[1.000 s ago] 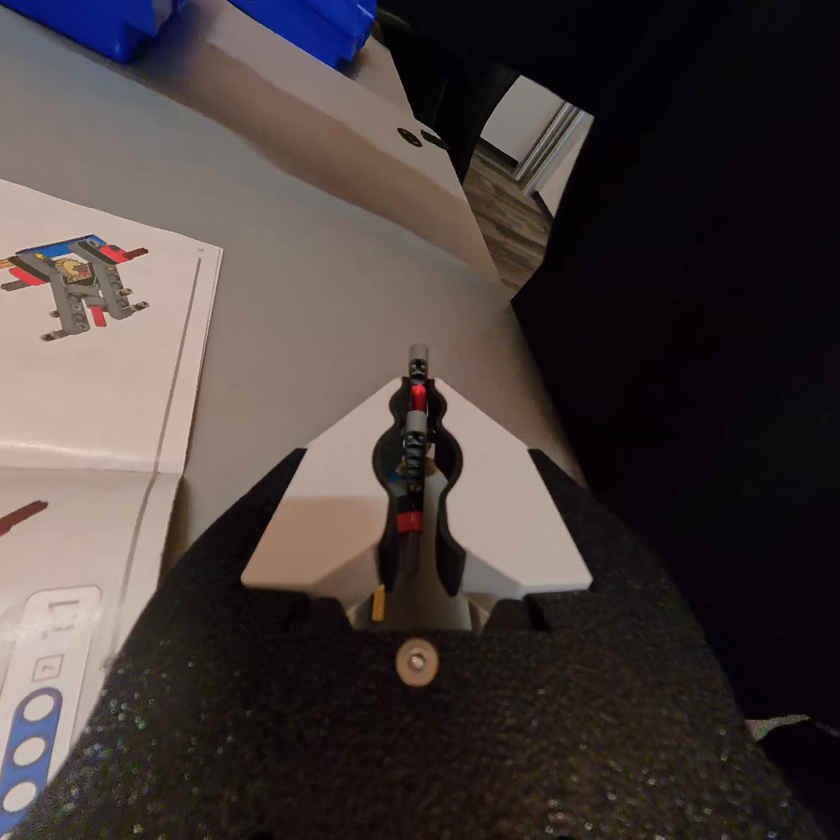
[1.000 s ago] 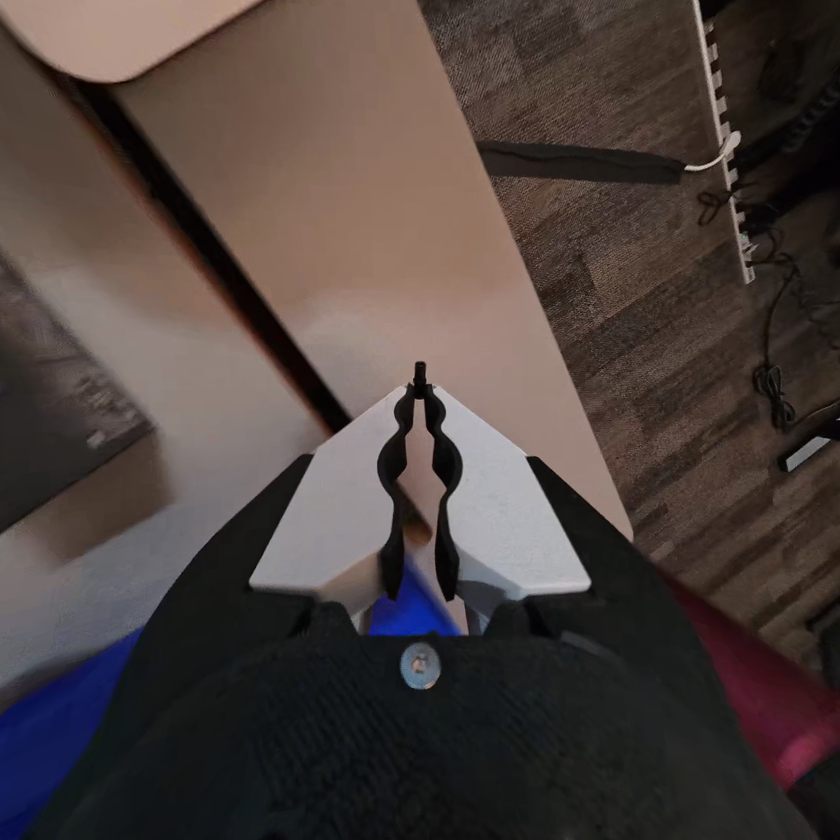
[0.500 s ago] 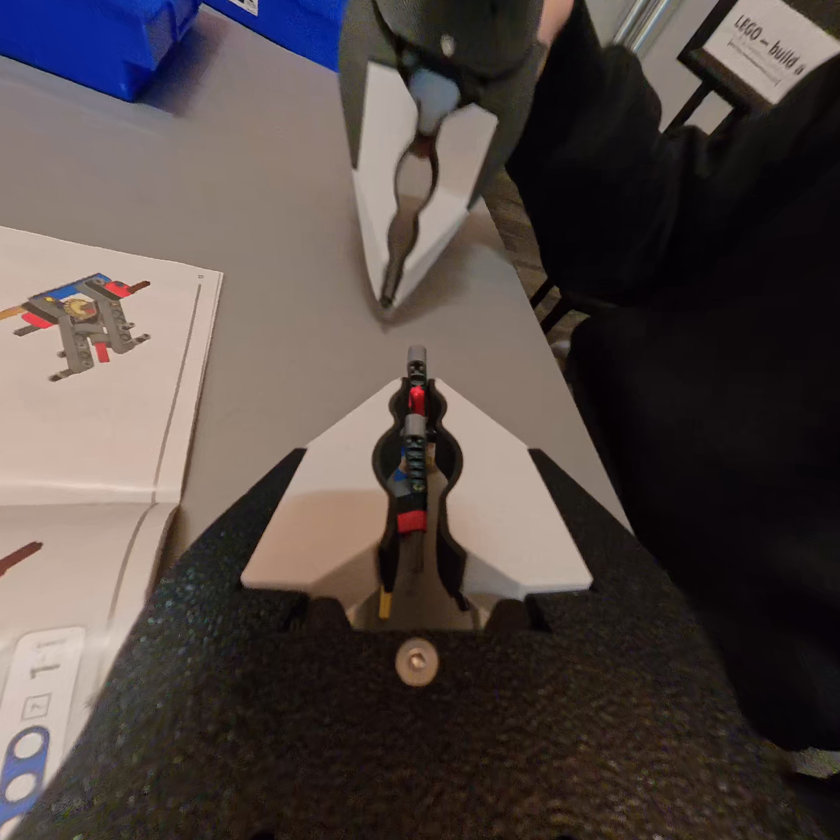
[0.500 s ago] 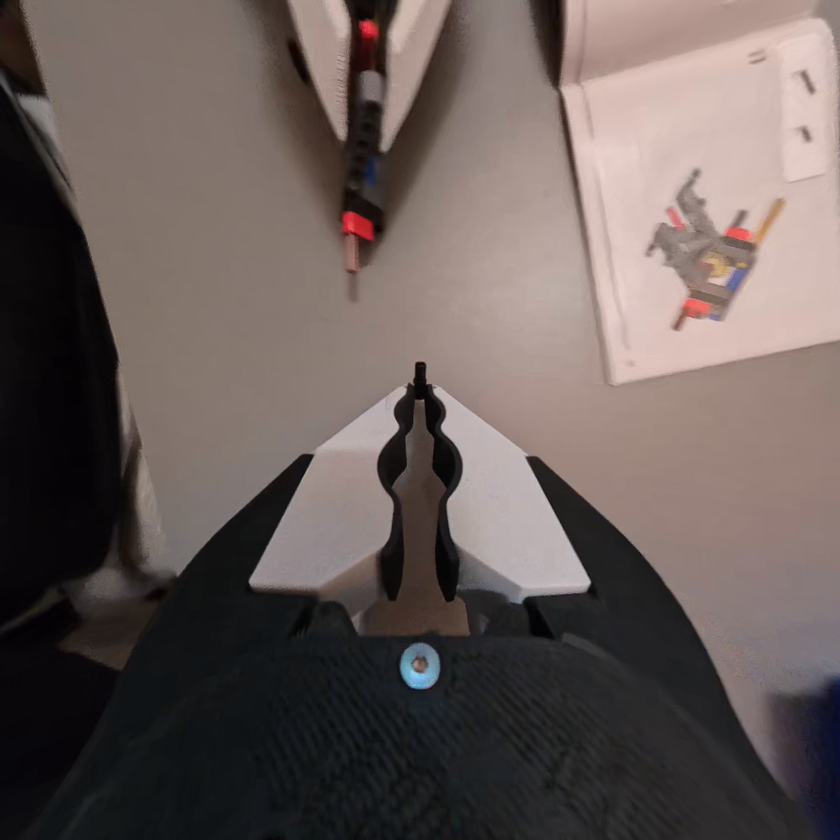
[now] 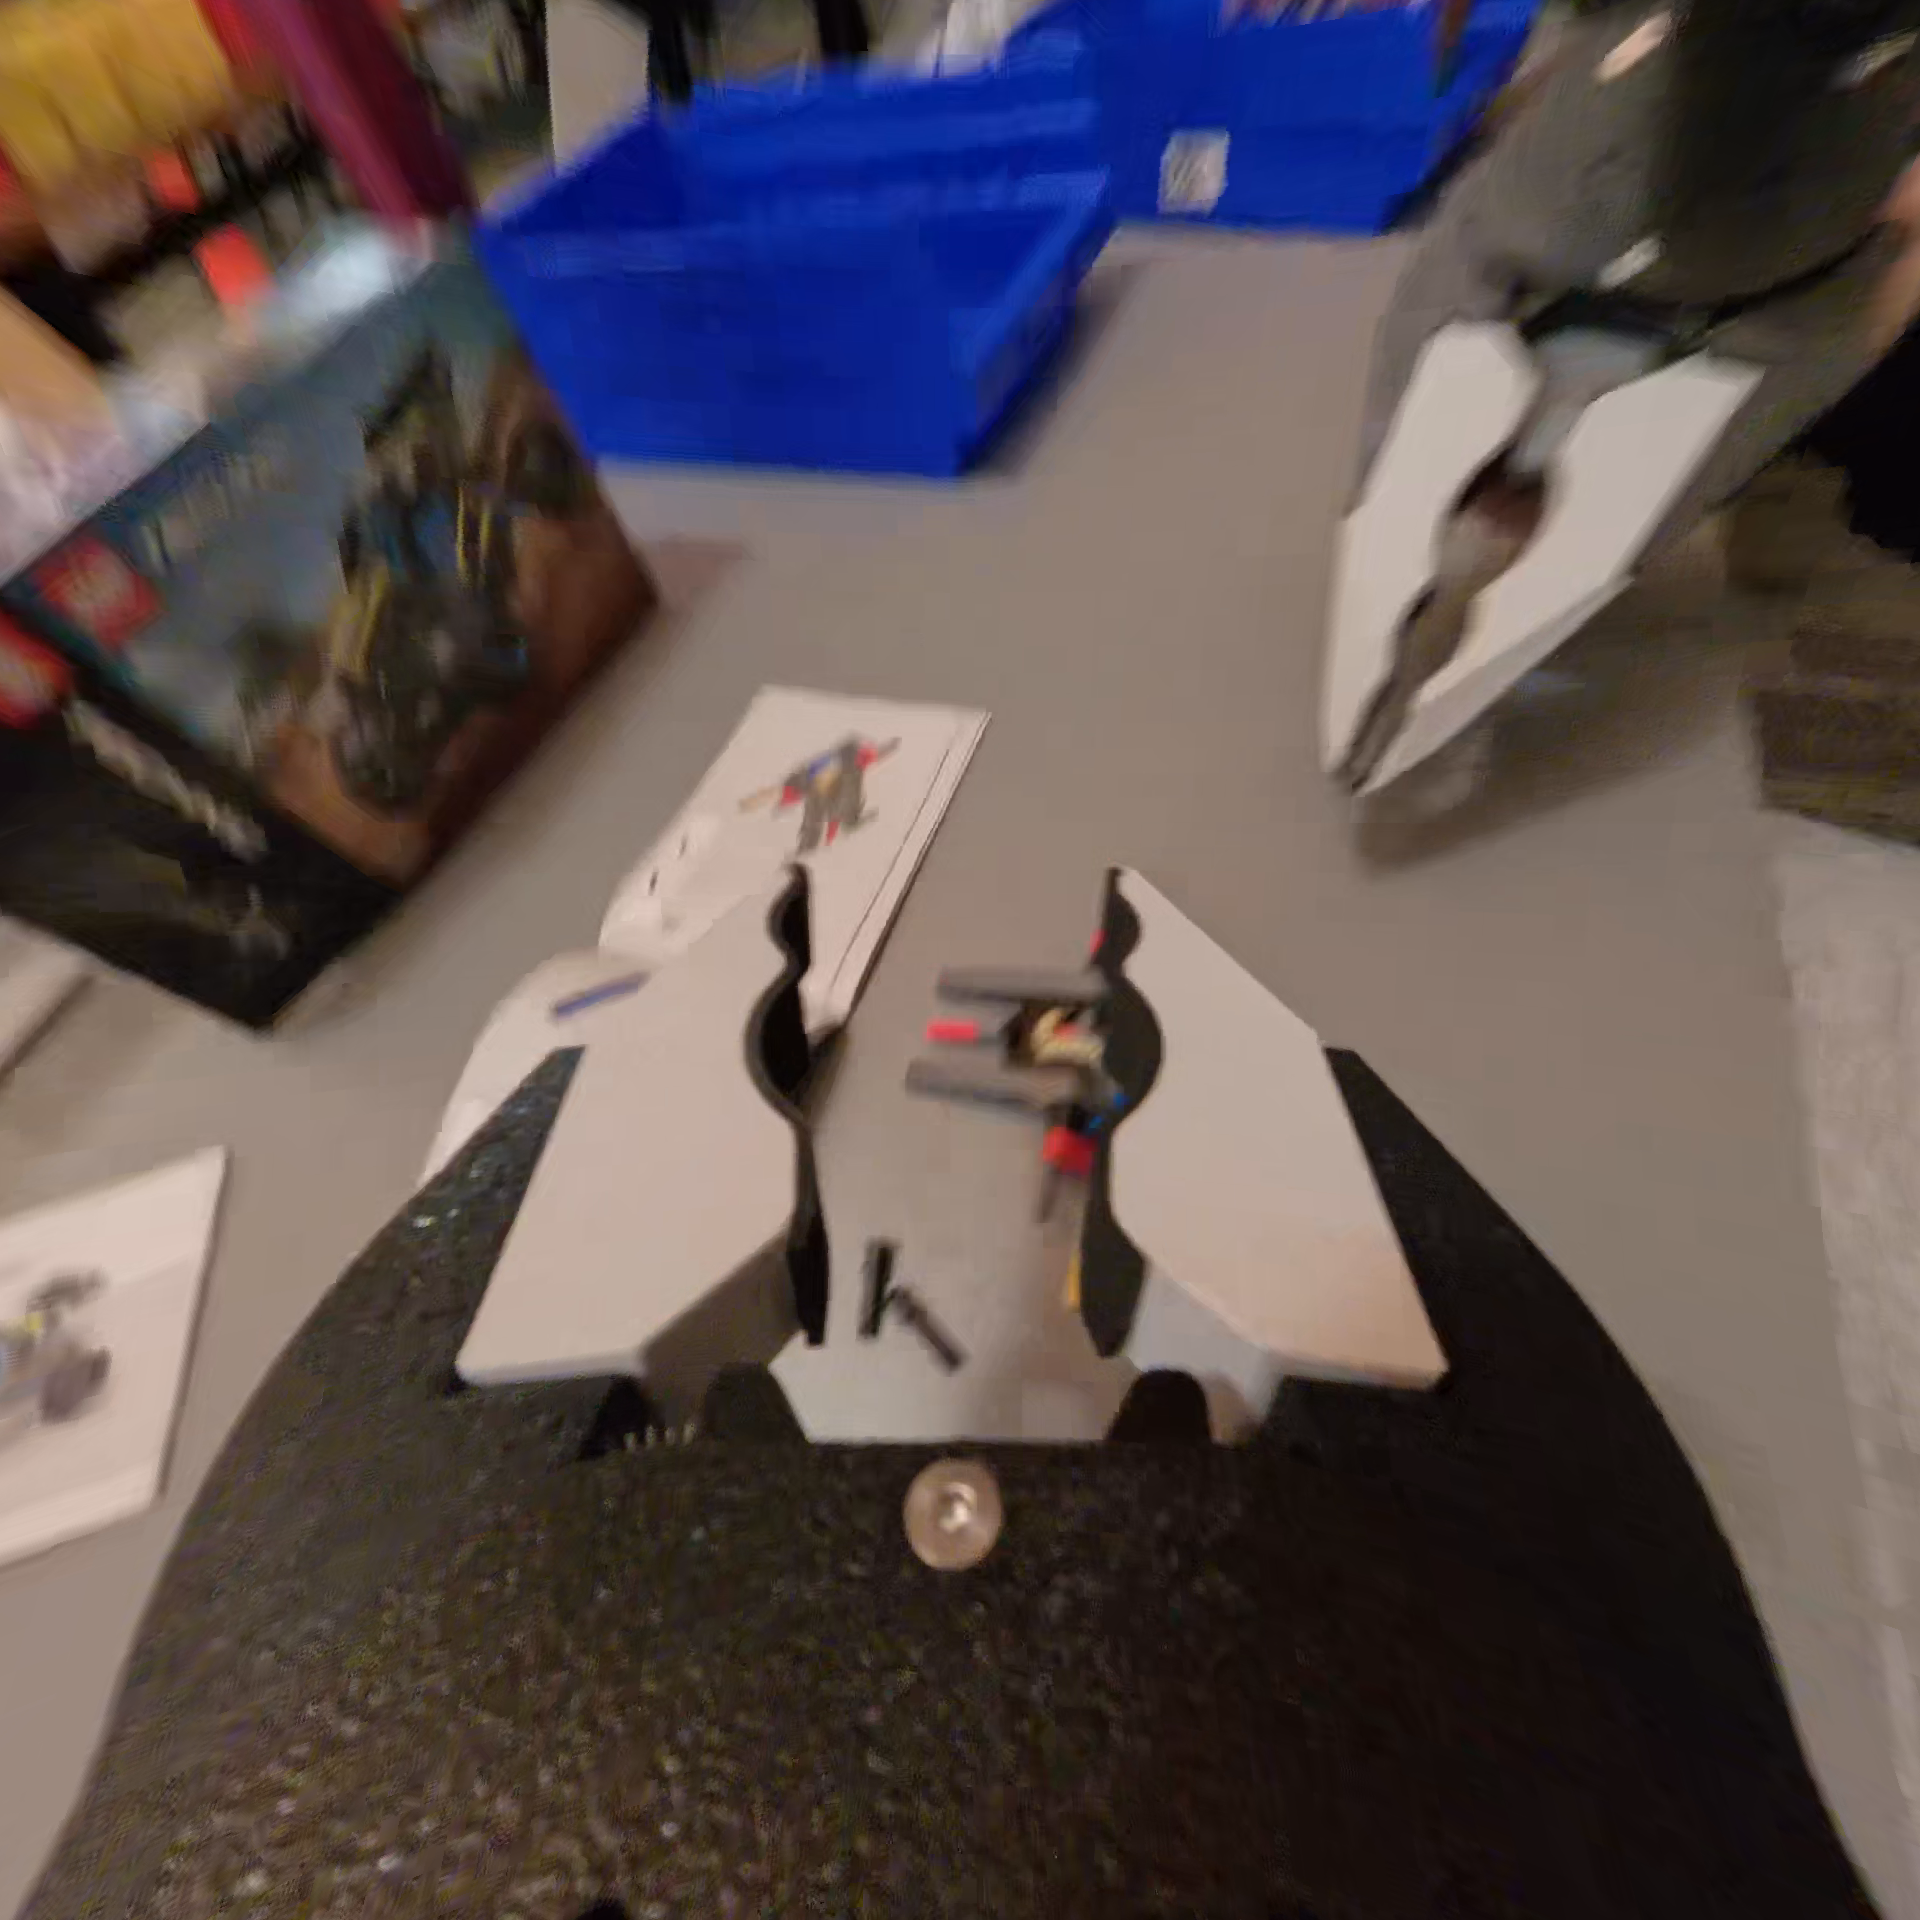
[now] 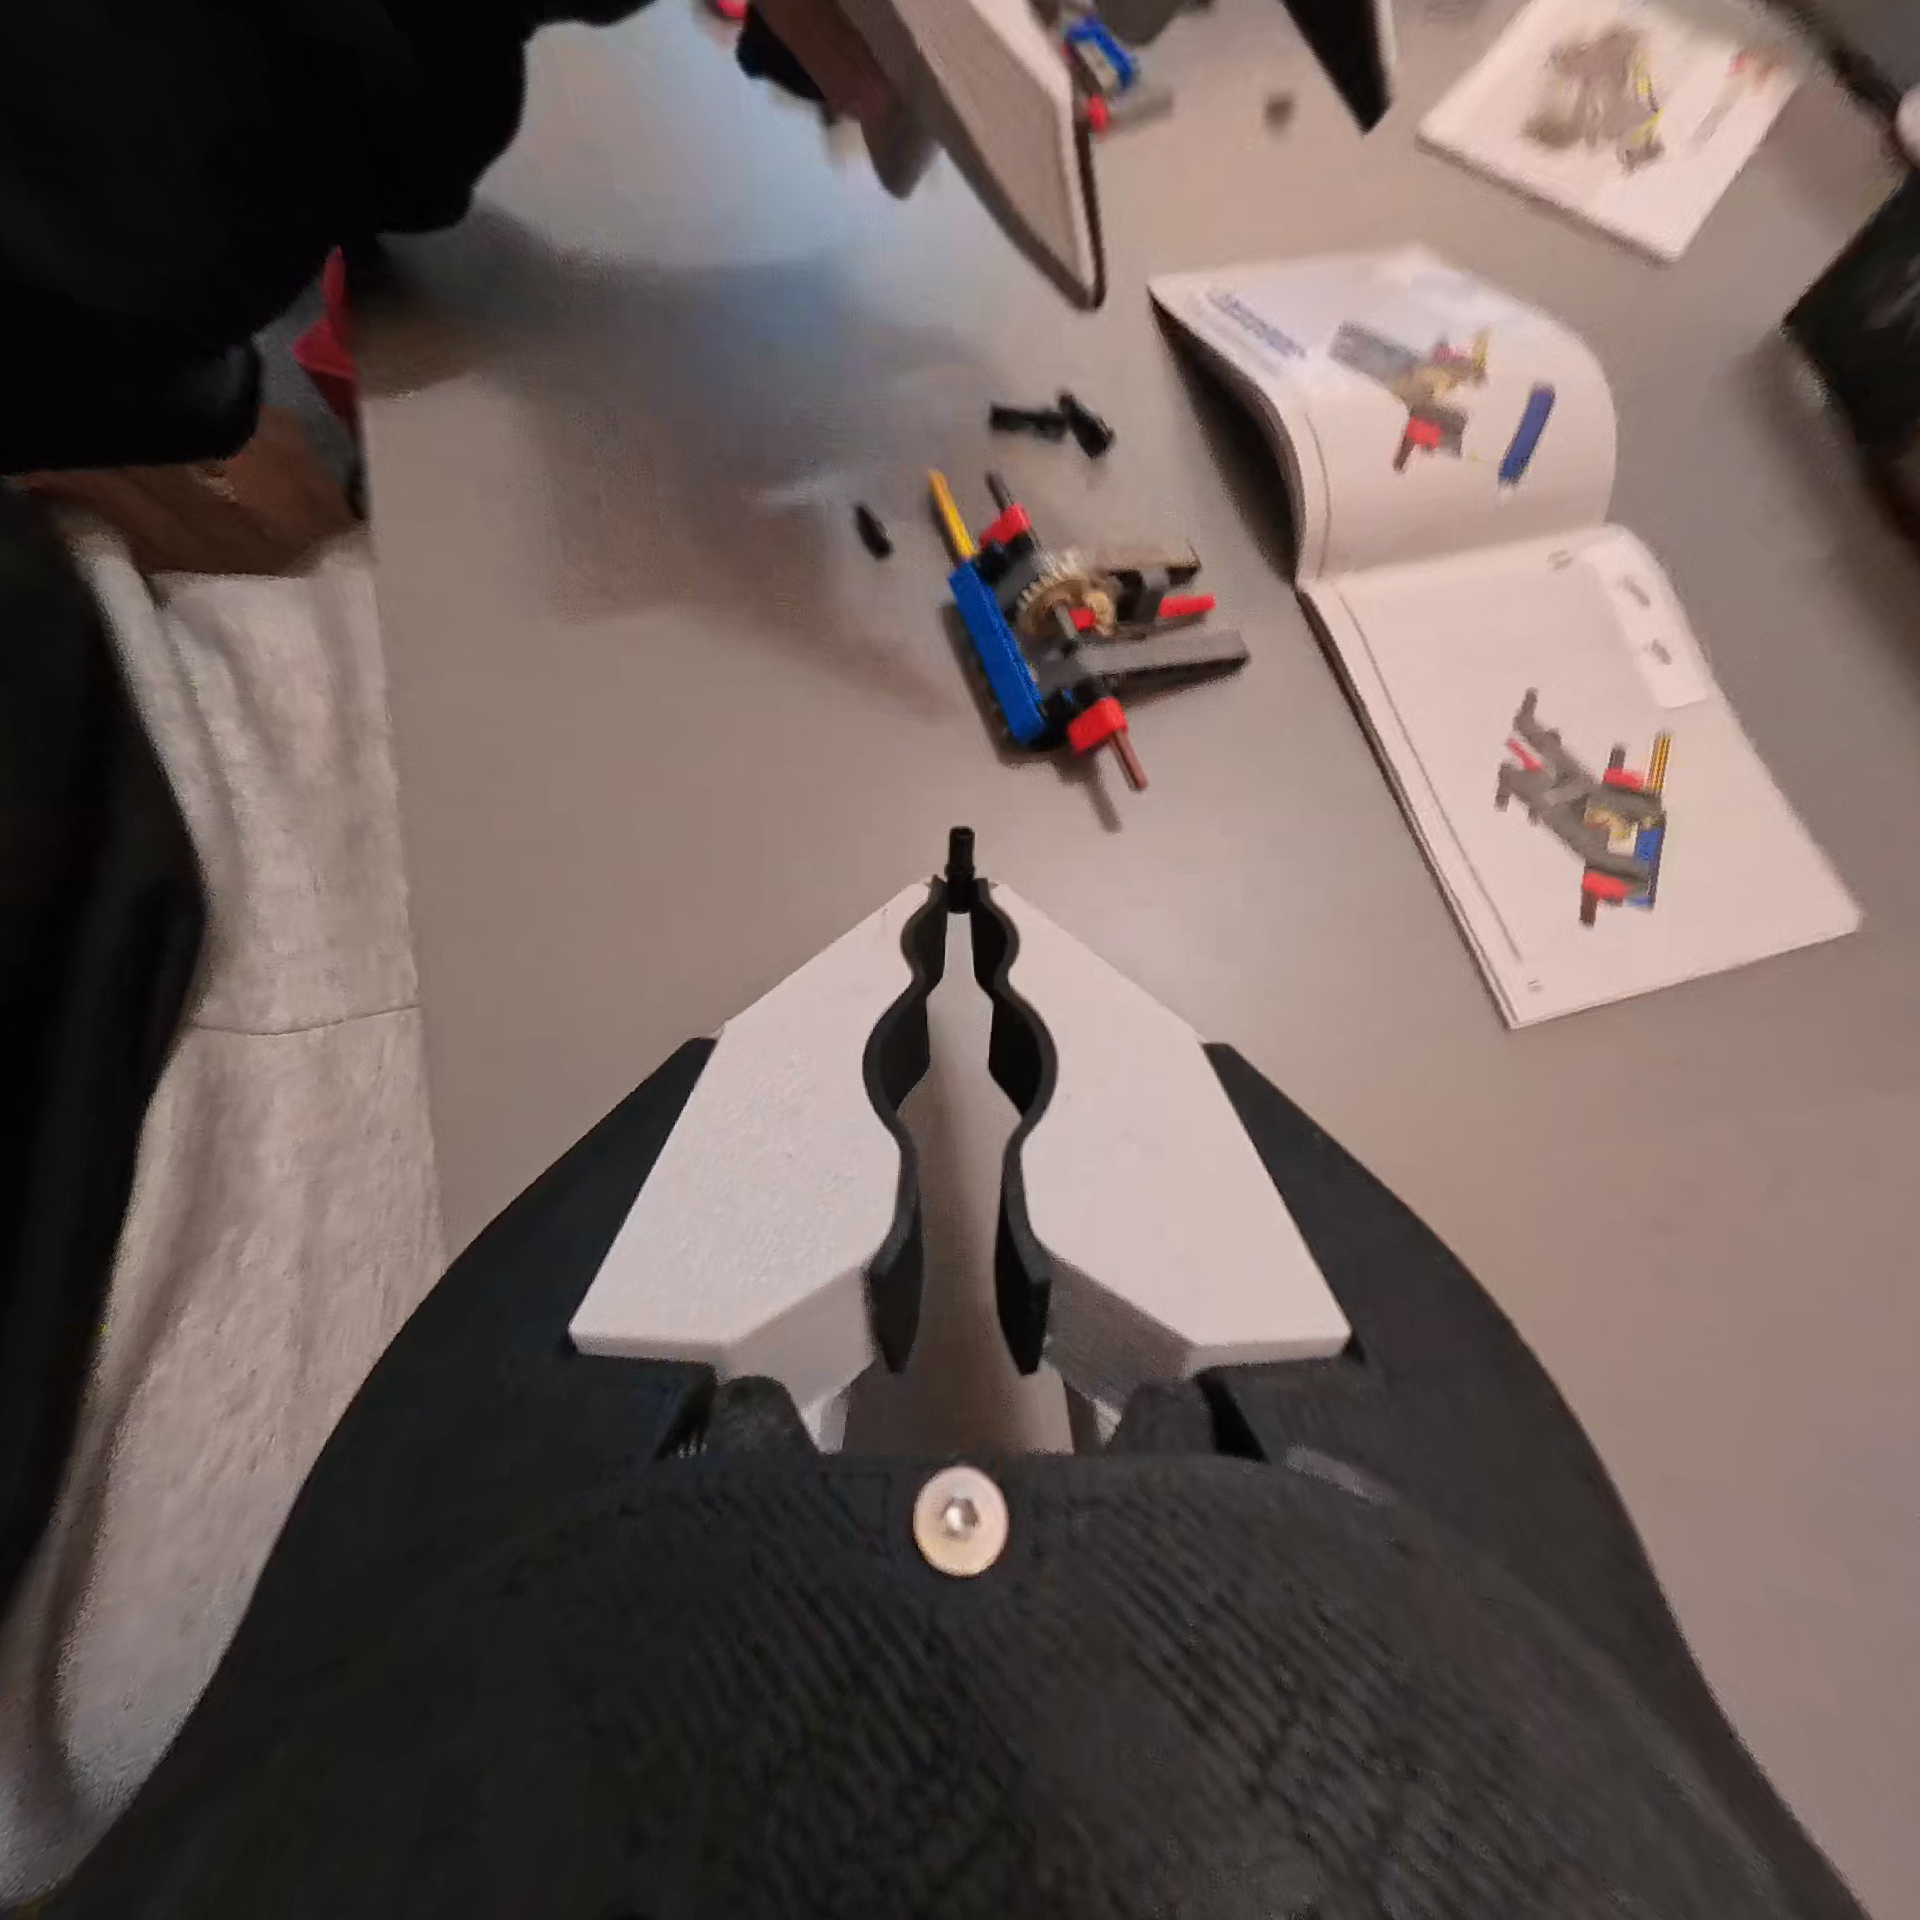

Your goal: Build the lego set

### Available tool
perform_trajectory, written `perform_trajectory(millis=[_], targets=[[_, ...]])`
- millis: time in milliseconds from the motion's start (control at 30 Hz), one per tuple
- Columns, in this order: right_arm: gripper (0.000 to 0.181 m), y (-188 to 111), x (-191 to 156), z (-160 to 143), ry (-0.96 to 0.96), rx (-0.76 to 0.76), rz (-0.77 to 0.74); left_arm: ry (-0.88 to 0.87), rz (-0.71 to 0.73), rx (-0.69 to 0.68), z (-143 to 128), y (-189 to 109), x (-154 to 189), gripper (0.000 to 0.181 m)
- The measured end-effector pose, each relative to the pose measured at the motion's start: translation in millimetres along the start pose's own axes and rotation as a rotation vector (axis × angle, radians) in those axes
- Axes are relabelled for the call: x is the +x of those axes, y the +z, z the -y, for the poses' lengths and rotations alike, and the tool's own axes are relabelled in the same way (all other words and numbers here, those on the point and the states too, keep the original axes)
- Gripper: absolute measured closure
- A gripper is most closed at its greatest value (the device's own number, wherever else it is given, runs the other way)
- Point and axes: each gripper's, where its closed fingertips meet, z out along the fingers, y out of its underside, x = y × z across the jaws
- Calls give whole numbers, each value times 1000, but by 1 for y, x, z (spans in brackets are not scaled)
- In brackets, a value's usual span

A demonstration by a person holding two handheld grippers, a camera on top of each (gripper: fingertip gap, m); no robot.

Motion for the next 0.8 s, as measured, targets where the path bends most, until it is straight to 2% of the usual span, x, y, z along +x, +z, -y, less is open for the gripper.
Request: perform_trajectory(millis=[33, 67, 133, 200, 267, 400, 667, 800], targets=[[179, -3, -2, 6, -30, 28, -24, 38, -6, 55, 19, -8, 16, 144], [179, -6, -2, 13, -60, 51, -62, 52, -62, 107, 36, -11, 39, 156], [179, -10, -12, 24, -123, 86, -73, 50, -216, 104, 47, -6, 84, 161], [179, -14, -17, 36, -166, 113, -88, 65, -252, 37, 39, 4, 102, 161], [179, -18, -19, 41, -199, 97, -113, 63, -276, 37, 39, 11, 112, 164], [179, -21, -22, 43, -232, 88, -135, 87, -279, -6, 33, 18, 117, 173], [179, -20, -27, 44, -235, 102, -104, 142, -272, -19, 29, 21, 119, 179], [179, -25, -24, 53, -220, 213, -101, 66, -308, 85, 37, 16, 114, 179]])
